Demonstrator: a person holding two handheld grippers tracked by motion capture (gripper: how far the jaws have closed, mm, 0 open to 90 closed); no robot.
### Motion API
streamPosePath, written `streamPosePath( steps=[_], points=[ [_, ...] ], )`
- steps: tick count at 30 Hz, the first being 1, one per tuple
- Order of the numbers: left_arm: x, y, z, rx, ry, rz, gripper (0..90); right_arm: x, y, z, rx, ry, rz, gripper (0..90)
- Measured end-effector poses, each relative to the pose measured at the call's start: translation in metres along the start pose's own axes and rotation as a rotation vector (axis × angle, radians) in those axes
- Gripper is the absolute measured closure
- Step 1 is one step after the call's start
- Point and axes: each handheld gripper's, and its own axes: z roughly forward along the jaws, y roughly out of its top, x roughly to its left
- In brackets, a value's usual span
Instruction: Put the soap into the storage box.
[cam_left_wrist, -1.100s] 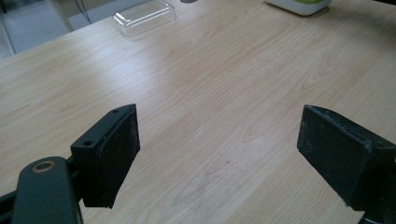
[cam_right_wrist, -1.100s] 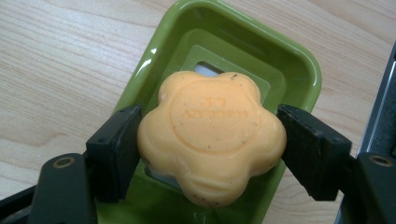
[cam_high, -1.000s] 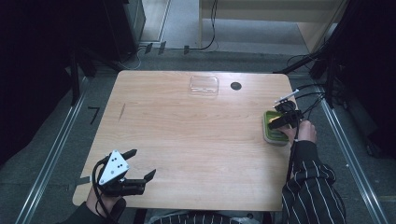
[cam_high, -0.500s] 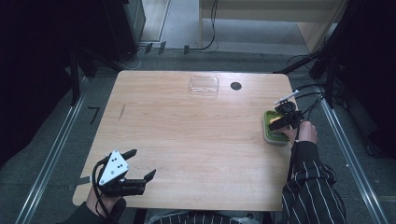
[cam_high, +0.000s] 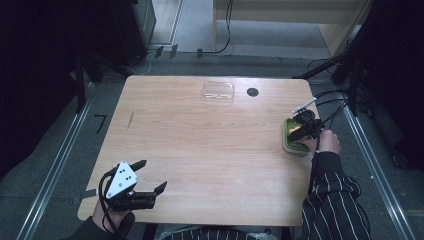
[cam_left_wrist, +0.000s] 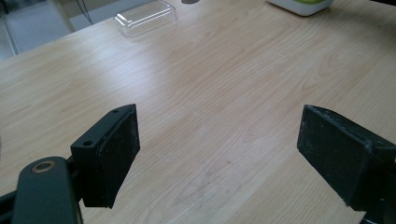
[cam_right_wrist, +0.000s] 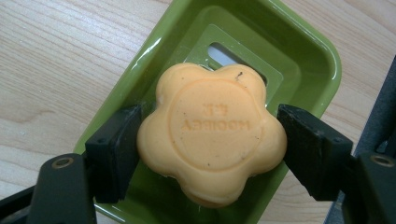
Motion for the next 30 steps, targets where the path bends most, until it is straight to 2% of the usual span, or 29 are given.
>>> streamPosePath(
  steps=[12,24,30],
  points=[
    [0.0,0.0,0.0,0.0,0.002,0.0,13.6,-0.002,-0.002,-0.004,-0.014,0.006,0.003,20.7],
    [0.0,0.0,-0.001,-0.005,0.004,-0.004,13.6,-0.001,-0.006,-0.015,0.006,0.022,0.026,12.7],
    [0.0,0.0,0.0,-0.001,0.002,0.0,13.6,0.004,-0.012,-0.025,0.026,0.045,0.04,4.0]
  ],
)
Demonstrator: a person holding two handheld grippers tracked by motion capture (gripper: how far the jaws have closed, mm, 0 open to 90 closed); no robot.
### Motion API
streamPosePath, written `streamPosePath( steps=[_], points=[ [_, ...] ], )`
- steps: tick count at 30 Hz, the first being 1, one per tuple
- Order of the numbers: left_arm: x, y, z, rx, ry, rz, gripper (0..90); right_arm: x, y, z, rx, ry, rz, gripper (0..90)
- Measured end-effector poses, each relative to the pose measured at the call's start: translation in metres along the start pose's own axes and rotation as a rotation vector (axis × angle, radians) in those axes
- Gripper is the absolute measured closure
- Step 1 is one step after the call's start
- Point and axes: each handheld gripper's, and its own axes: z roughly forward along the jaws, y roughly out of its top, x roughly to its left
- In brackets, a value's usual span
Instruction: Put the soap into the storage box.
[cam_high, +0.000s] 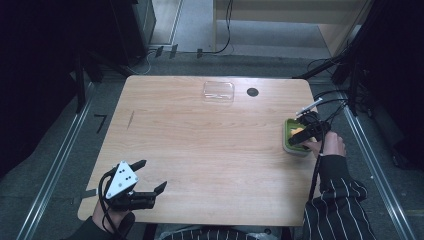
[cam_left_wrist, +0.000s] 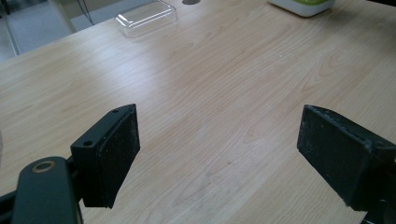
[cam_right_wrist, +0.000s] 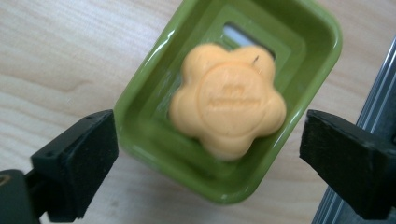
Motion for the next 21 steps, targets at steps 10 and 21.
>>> streamPosePath(
  steps=[10,21],
  points=[
    [0.0,0.0,0.0,0.0,0.0,-0.001,13.6,0.021,-0.01,-0.012,0.032,-0.012,-0.046,0.4],
    [0.0,0.0,0.0,0.001,0.0,0.001,13.6,0.039,-0.029,-0.018,0.065,0.016,-0.087,0.0]
  ],
)
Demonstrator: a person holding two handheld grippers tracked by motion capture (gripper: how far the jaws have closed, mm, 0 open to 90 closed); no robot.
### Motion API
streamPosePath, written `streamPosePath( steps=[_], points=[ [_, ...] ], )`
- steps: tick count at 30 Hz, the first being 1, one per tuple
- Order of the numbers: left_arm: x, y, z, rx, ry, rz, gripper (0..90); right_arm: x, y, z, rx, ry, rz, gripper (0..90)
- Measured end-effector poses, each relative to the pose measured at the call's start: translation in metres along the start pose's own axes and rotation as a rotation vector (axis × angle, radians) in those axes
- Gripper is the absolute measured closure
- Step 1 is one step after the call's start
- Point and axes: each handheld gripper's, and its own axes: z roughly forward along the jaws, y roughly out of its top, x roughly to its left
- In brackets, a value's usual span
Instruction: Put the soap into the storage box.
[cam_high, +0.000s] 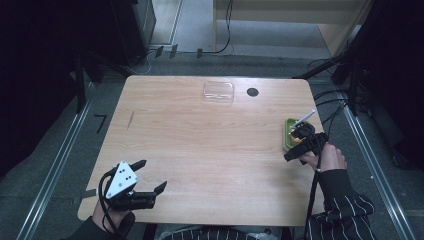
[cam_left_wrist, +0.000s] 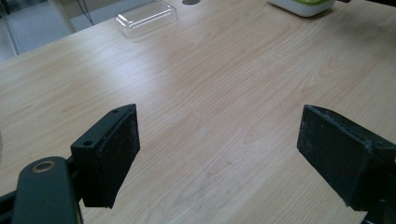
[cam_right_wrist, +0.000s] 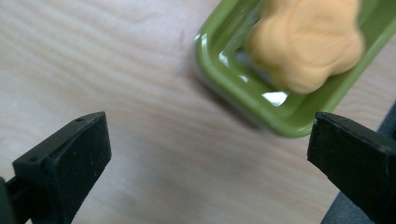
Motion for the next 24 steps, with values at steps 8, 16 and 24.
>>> streamPosePath(
  steps=[8,16,24],
  points=[
    [0.0,0.0,0.0,0.0,0.0,0.001,13.6,0.02,-0.015,0.001,0.051,0.03,-0.052,0.0],
    [0.0,0.0,0.001,0.002,-0.002,0.0,13.6,0.039,-0.034,0.005,0.087,0.042,-0.1,0.1],
    [0.0,0.0,0.001,0.002,-0.003,0.0,13.6,0.057,-0.052,0.012,0.108,0.061,-0.131,0.1]
  ],
)
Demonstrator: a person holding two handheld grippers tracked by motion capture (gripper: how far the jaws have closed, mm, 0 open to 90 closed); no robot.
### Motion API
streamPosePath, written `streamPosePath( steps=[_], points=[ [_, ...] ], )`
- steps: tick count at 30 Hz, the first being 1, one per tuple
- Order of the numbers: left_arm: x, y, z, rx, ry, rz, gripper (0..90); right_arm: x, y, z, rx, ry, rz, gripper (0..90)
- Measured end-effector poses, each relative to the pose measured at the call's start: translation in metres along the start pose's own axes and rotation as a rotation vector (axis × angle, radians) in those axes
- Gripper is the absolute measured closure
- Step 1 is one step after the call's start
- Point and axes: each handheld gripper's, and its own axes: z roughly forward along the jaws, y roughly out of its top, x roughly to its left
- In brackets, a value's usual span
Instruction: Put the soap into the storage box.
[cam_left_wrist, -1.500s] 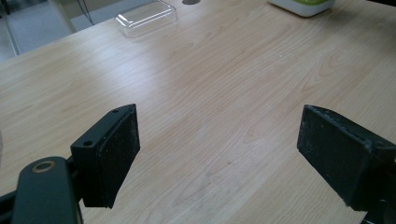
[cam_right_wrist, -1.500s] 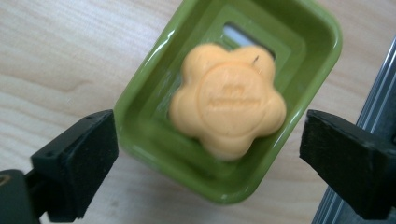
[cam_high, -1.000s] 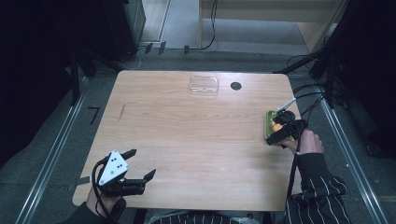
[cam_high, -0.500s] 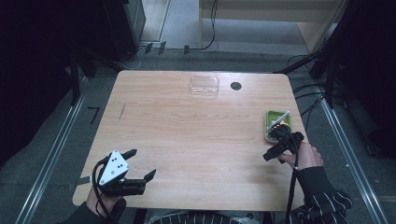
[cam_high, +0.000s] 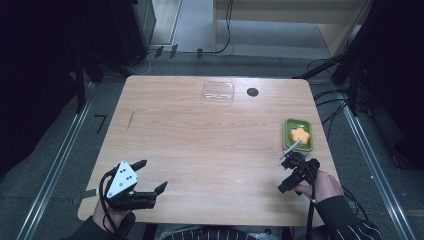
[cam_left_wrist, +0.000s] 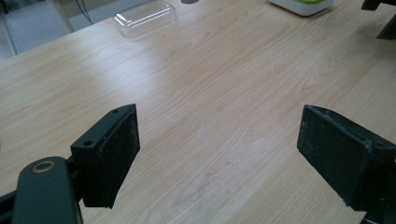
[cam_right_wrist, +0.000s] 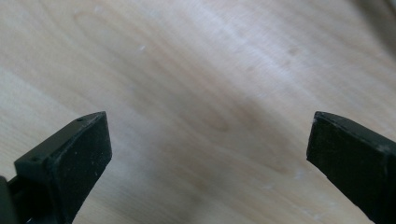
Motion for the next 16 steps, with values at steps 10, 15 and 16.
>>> streamPosePath(
  steps=[10,15,16],
  points=[
    [0.0,0.0,0.0,-0.002,0.0,-0.002,13.6,0.017,-0.017,0.011,0.008,-0.01,-0.041,1.2],
    [0.0,0.001,0.001,0.0,0.001,0.002,13.6,0.019,-0.024,0.013,0.024,0.01,-0.033,1.7],
    [0.0,0.001,0.001,0.0,0.002,0.0,13.6,0.018,-0.024,0.012,0.023,0.013,-0.031,1.9]
  ],
)
